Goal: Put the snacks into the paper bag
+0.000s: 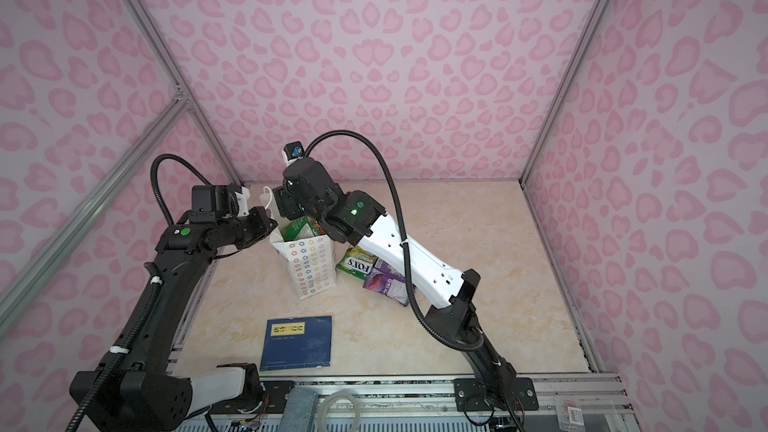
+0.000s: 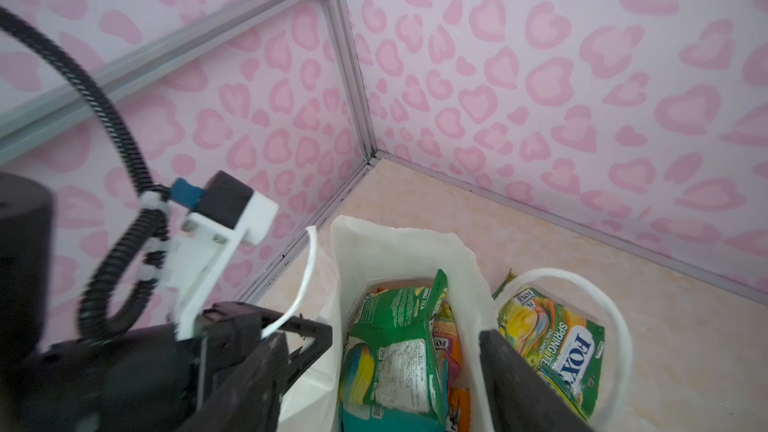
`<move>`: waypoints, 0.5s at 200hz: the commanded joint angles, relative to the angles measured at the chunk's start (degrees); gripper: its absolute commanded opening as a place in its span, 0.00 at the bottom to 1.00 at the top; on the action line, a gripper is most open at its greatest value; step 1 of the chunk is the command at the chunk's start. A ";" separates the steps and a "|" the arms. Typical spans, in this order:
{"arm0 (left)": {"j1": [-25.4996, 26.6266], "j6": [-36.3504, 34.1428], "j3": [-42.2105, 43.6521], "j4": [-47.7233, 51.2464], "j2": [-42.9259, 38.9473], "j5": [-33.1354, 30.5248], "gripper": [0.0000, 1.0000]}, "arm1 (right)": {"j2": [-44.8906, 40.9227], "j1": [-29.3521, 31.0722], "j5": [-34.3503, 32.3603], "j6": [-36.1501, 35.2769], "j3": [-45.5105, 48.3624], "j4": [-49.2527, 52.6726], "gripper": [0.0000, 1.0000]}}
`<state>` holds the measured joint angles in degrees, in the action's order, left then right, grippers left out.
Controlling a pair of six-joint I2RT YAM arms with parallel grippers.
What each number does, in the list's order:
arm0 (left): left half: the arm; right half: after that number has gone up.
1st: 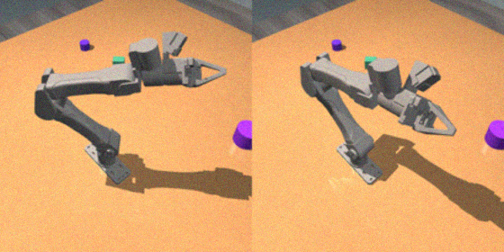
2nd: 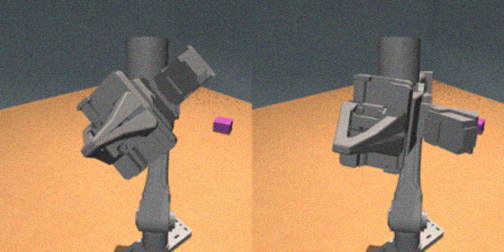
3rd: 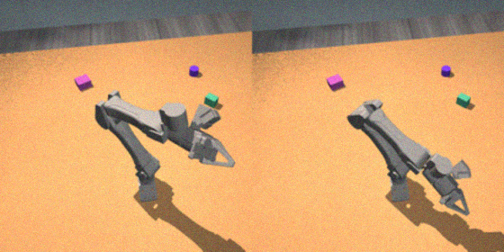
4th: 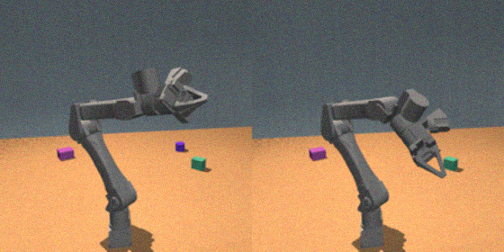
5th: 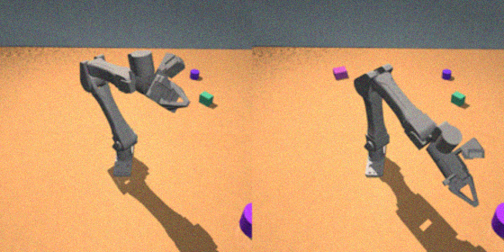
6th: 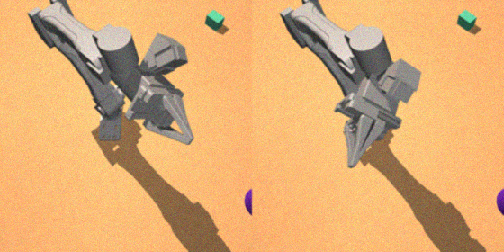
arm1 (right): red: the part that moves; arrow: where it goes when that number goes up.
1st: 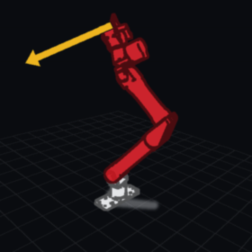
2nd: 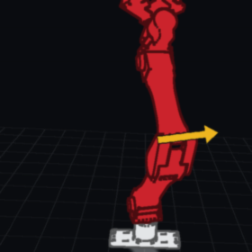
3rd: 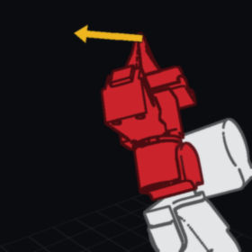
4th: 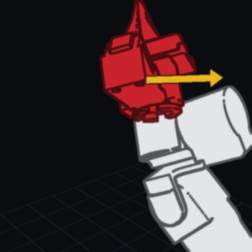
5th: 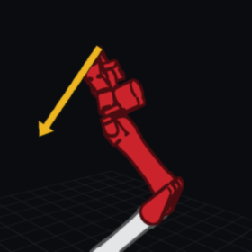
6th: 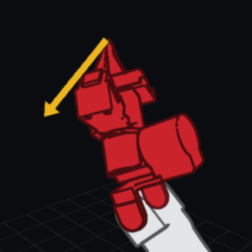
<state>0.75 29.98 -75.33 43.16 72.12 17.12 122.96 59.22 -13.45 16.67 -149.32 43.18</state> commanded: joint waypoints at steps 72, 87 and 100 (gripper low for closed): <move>-0.05 0.43 0.45 -1.94 -0.44 1.68 0.05 | -10.25 -3.92 -9.15 -4.10 20.11 -5.23 0.95; -0.05 0.43 0.45 -1.98 -0.39 1.95 0.05 | -7.57 -4.13 -6.17 -3.05 19.26 -5.16 0.93; -0.05 0.43 0.45 -1.97 -0.40 1.78 0.05 | -4.41 -4.45 -3.64 -2.06 16.64 -4.10 0.88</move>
<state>0.71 30.22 -74.89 42.83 71.88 17.63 114.50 54.94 -23.00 11.70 -130.39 38.87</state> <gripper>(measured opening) 0.060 0.922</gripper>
